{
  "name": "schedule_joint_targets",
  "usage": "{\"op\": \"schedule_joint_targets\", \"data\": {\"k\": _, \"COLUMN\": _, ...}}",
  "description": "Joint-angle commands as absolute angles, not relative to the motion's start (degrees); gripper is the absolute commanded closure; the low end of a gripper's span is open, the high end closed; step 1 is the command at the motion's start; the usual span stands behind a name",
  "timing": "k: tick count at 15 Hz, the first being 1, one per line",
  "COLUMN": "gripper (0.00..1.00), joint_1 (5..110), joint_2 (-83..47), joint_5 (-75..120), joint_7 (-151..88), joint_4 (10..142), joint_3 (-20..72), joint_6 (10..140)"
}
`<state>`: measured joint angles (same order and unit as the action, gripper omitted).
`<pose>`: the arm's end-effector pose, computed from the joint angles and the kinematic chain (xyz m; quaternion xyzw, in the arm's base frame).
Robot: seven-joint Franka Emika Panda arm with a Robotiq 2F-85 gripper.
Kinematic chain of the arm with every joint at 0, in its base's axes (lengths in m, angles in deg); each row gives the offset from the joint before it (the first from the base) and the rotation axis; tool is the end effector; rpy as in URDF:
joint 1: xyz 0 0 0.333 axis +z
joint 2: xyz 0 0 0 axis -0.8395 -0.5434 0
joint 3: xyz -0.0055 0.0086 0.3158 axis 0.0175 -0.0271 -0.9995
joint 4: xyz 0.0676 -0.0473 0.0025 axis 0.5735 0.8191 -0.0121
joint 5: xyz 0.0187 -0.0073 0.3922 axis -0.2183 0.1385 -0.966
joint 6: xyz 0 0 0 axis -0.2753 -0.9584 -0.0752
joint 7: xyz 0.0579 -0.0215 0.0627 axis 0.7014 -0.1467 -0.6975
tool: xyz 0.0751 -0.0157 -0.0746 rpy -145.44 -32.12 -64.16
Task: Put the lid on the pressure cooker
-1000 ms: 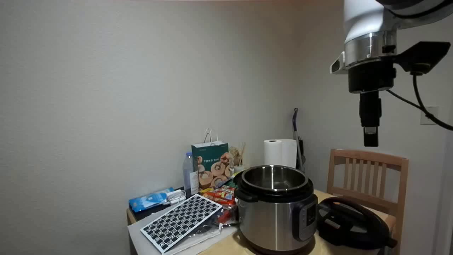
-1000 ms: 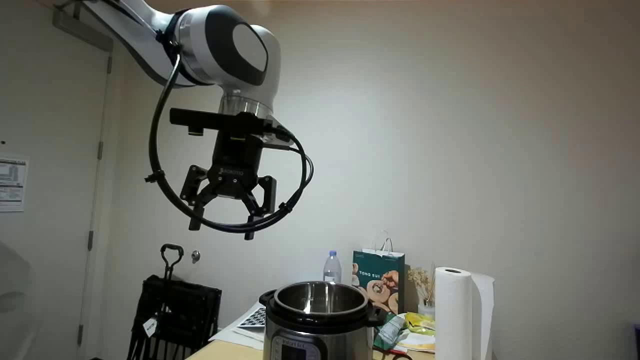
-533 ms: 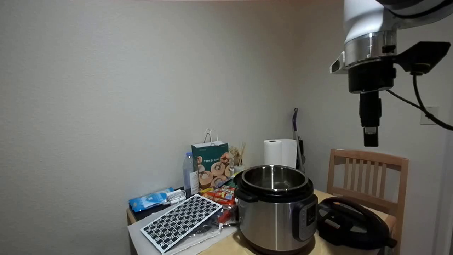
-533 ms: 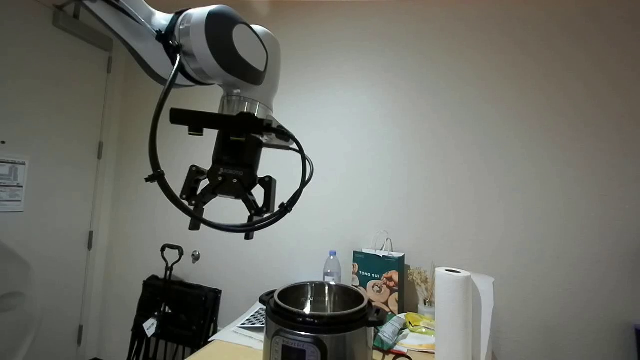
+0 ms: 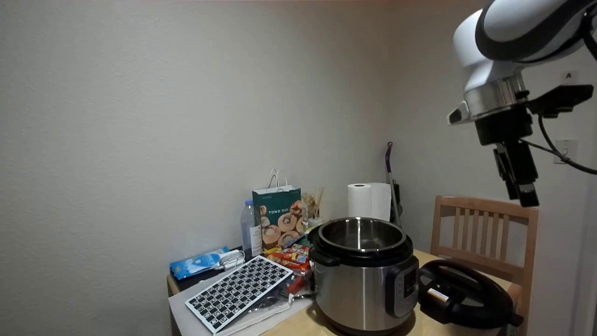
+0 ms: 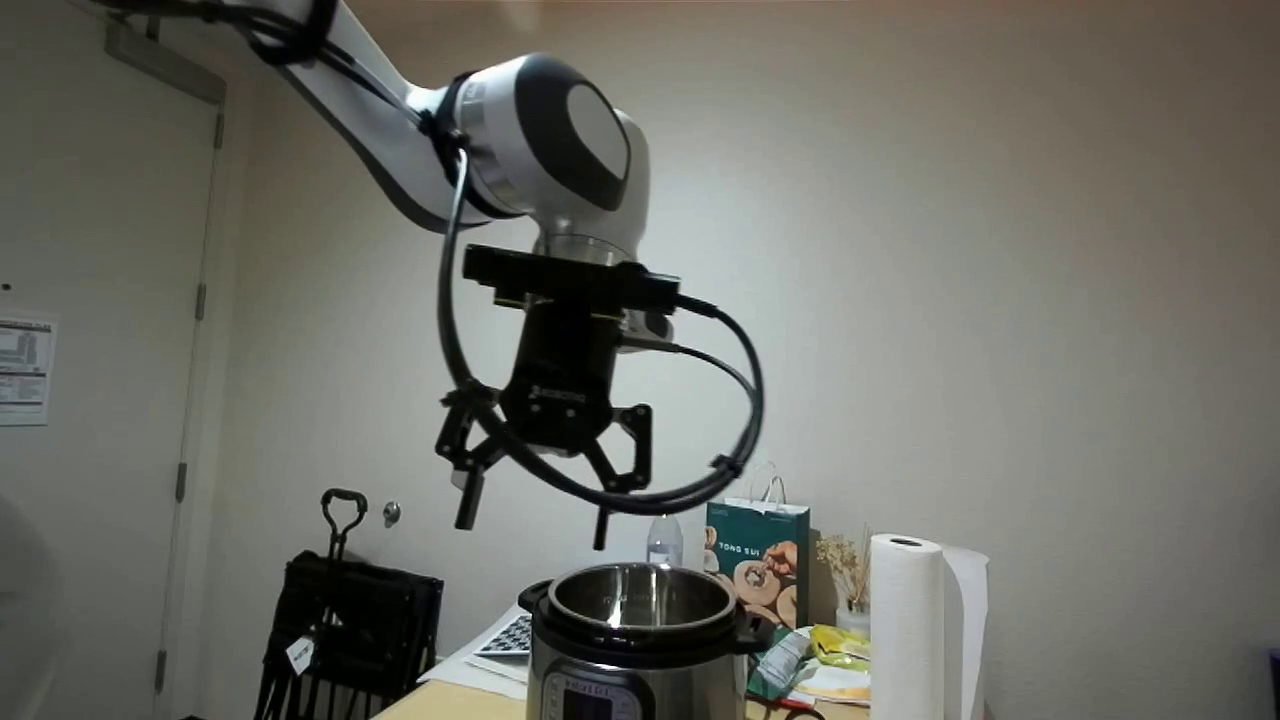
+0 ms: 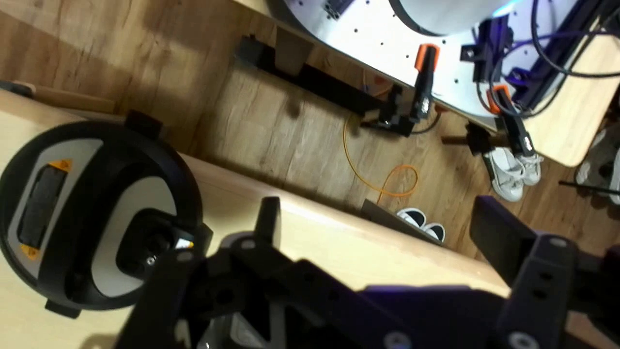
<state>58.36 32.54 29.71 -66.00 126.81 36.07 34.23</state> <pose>0.3275 -0.0953 0.4597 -0.9712 -0.1958 0.1325 0.0289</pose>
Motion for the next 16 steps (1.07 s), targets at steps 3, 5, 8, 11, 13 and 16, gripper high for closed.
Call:
{"op": "schedule_joint_targets", "data": {"k": 3, "gripper": 0.0, "joint_1": 54.1, "joint_2": 27.2, "joint_5": 31.5, "joint_7": -70.2, "joint_4": 124.6, "joint_3": 39.6, "joint_6": 34.6}}
{"op": "schedule_joint_targets", "data": {"k": 5, "gripper": 0.0, "joint_1": 53.6, "joint_2": 25.7, "joint_5": 31.5, "joint_7": -70.4, "joint_4": 123.6, "joint_3": 39.9, "joint_6": 34.6}}
{"op": "schedule_joint_targets", "data": {"k": 8, "gripper": 0.0, "joint_1": 53.4, "joint_2": 24.0, "joint_5": 29.1, "joint_7": -66.2, "joint_4": 123.5, "joint_3": 39.7, "joint_6": 38.2}}
{"op": "schedule_joint_targets", "data": {"k": 11, "gripper": 0.0, "joint_1": 53.0, "joint_2": 18.2, "joint_5": 24.6, "joint_7": -59.8, "joint_4": 122.8, "joint_3": 40.6, "joint_6": 47.8}}
{"op": "schedule_joint_targets", "data": {"k": 13, "gripper": 0.0, "joint_1": 52.1, "joint_2": 13.8, "joint_5": 21.6, "joint_7": -56.5, "joint_4": 122.1, "joint_3": 40.6, "joint_6": 54.2}}
{"op": "schedule_joint_targets", "data": {"k": 16, "gripper": 0.0, "joint_1": 50.2, "joint_2": 7.8, "joint_5": 17.2, "joint_7": -53.0, "joint_4": 119.5, "joint_3": 40.7, "joint_6": 58.6}}
